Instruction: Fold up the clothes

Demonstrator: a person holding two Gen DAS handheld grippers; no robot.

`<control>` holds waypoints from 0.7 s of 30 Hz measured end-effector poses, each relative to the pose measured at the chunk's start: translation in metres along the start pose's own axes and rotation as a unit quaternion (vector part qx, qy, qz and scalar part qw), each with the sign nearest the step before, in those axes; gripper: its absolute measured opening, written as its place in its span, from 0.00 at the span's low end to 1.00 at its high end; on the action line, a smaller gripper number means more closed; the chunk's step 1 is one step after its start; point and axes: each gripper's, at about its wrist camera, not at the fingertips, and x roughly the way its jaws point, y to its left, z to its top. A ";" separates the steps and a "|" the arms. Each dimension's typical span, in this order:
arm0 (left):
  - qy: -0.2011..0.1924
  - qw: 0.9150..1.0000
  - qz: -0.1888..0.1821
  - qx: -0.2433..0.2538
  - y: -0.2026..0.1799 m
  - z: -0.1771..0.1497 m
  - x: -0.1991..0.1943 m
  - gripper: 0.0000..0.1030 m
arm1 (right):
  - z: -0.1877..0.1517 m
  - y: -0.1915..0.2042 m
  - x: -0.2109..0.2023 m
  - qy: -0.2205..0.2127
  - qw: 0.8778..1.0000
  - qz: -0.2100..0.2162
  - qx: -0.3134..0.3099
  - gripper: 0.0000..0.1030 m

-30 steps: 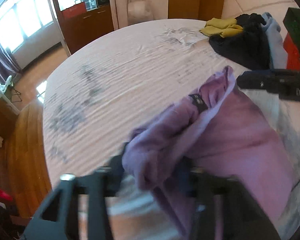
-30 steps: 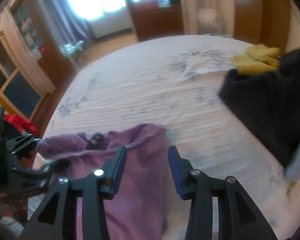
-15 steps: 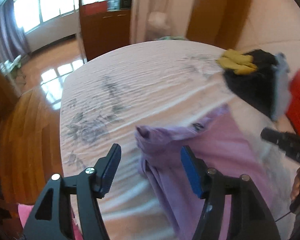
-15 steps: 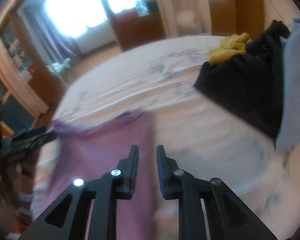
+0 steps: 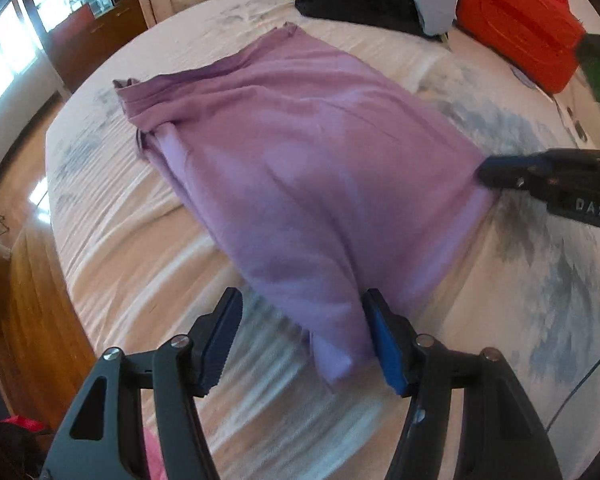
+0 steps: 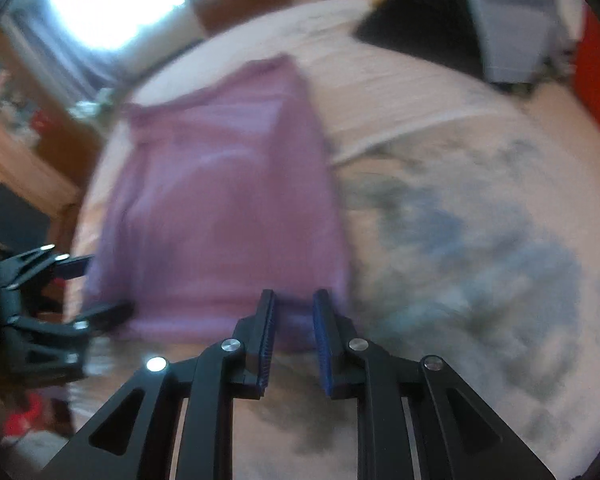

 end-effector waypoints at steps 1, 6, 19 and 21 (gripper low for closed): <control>0.000 1.000 -0.003 0.000 0.002 0.001 -0.006 0.60 | -0.003 -0.001 -0.009 -0.005 1.000 -0.003 0.014 0.19; -0.062 0.997 -0.010 0.034 0.026 0.029 -0.049 0.81 | -0.023 0.001 -0.055 -0.049 0.993 0.025 0.101 0.37; -0.035 0.978 -0.060 0.194 0.115 0.138 0.023 1.00 | -0.045 0.033 -0.045 -0.101 0.918 -0.039 0.380 0.63; -0.021 0.975 -0.072 0.208 0.118 0.143 0.037 1.00 | -0.041 0.040 -0.041 -0.103 0.908 -0.065 0.400 0.63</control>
